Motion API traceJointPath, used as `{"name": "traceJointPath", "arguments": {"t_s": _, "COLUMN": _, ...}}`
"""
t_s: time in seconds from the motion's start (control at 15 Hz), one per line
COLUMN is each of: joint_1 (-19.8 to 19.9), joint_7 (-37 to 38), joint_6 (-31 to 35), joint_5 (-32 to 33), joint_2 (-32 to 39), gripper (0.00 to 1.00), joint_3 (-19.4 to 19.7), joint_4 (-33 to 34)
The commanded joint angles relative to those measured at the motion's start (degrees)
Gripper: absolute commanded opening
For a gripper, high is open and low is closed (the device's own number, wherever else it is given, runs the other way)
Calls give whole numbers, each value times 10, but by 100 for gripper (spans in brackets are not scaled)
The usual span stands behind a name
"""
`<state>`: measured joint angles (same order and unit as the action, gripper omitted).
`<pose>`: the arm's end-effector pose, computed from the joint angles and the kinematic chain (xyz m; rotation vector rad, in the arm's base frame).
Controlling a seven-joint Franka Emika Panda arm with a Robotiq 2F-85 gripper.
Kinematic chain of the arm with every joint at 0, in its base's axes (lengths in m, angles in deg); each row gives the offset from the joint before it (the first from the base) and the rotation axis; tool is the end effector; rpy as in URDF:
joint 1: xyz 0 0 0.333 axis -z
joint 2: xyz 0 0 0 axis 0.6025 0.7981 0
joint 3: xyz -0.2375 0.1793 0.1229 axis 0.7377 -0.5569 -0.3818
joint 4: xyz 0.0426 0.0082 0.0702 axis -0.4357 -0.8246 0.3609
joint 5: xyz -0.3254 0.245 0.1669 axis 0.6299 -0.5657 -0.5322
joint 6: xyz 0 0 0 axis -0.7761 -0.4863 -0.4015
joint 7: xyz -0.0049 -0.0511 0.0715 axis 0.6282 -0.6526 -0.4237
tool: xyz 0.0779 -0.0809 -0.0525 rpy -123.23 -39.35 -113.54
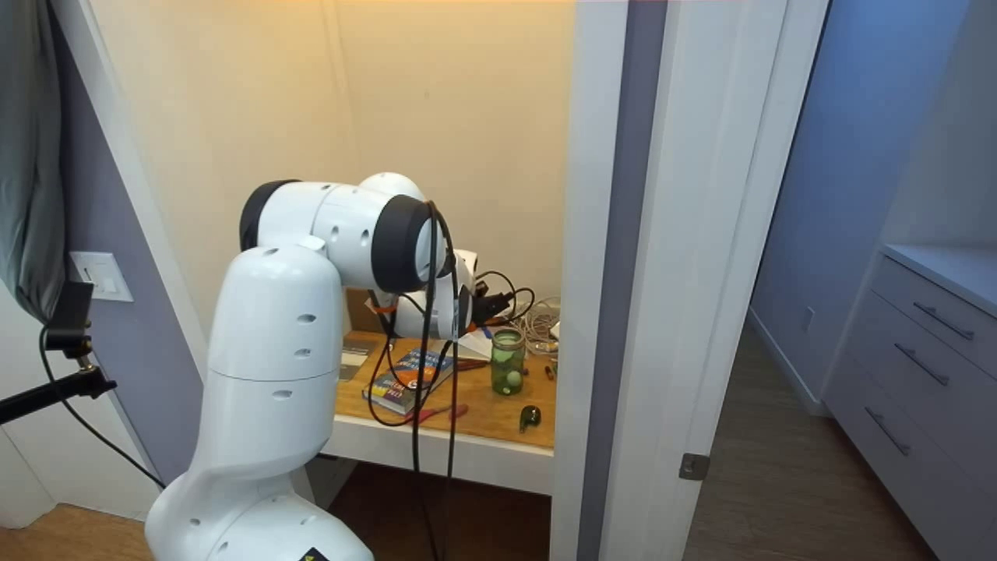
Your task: Put the blue marker inside the green jar.
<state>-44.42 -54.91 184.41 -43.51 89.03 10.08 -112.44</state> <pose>0.6172 0.2424 0.2865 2.3735 1.4750 1.2560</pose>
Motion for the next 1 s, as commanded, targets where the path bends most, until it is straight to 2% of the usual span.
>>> {"name": "traceJointPath", "arguments": {"t_s": 0.0, "joint_1": -12, "joint_7": 64, "joint_6": 31, "joint_5": 28, "joint_2": -16, "gripper": 5, "joint_3": 36, "joint_4": -11}}
{"name": "traceJointPath", "arguments": {"t_s": 0.33, "joint_1": -13, "joint_7": 133, "joint_6": 84, "joint_5": 39, "joint_2": -7, "gripper": 5, "joint_3": 47, "joint_4": -6}}
{"name": "traceJointPath", "arguments": {"t_s": 0.4, "joint_1": -11, "joint_7": 110, "joint_6": 92, "joint_5": 4, "joint_2": -3, "gripper": 5, "joint_3": 41, "joint_4": -6}}
{"name": "traceJointPath", "arguments": {"t_s": 0.67, "joint_1": -25, "joint_7": 104, "joint_6": 110, "joint_5": -45, "joint_2": 8, "gripper": 5, "joint_3": 73, "joint_4": -10}}
{"name": "traceJointPath", "arguments": {"t_s": 0.93, "joint_1": -13, "joint_7": 119, "joint_6": 131, "joint_5": -55, "joint_2": 27, "gripper": 5, "joint_3": 67, "joint_4": -6}}
